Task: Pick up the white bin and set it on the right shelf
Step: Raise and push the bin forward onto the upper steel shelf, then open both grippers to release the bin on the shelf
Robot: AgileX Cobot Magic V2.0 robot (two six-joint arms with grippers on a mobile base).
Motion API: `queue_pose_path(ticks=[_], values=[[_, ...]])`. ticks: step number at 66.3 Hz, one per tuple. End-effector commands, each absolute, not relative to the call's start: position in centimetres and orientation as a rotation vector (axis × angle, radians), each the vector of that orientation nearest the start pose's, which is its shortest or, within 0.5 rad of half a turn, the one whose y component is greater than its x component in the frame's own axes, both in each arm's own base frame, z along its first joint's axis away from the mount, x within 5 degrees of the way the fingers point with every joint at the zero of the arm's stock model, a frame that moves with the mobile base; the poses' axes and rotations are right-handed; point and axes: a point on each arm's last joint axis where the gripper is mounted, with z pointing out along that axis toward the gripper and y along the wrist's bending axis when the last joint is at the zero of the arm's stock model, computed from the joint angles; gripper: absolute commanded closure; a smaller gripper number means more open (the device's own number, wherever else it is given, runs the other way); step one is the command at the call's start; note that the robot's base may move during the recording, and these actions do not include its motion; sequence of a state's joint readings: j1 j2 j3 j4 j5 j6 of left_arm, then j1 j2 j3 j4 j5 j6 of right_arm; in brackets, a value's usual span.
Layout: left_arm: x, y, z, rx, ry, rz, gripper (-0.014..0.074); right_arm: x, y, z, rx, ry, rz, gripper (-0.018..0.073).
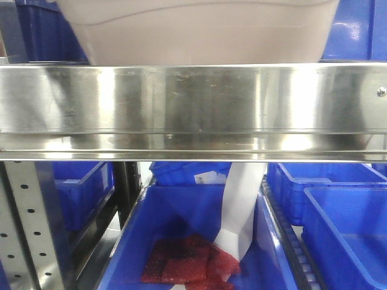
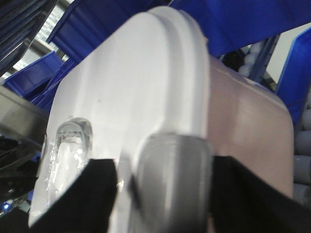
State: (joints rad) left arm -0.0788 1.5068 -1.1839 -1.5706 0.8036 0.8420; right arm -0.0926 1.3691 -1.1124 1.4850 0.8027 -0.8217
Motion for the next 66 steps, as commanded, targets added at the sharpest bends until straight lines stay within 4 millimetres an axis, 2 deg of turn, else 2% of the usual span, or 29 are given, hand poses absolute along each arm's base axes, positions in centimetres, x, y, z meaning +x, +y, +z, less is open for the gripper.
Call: queue_pose_path(ticks=[1, 16, 25, 66], values=[[31.1, -10.2, 38.6, 0.063, 1.808, -1.424, 0.0092, 29.3, 4.3, 39.5, 0.084, 1.785, 1.17, -0.006], [31.6, -8.7, 38.6, 0.01, 1.8, -1.377, 0.0091, 31.2, 2.9, 37.1, 0.26, 1.828, 1.024, -0.005], [31.7, -8.2, 38.5, 0.01, 1.805, -1.359, 0.0091, 31.7, 2.8, 35.8, 0.291, 1.862, 1.023, -0.005], [31.6, -8.2, 38.4, 0.028, 1.816, -1.354, 0.0093, 32.0, 2.2, 35.7, 0.327, 1.849, 0.999, -0.005]])
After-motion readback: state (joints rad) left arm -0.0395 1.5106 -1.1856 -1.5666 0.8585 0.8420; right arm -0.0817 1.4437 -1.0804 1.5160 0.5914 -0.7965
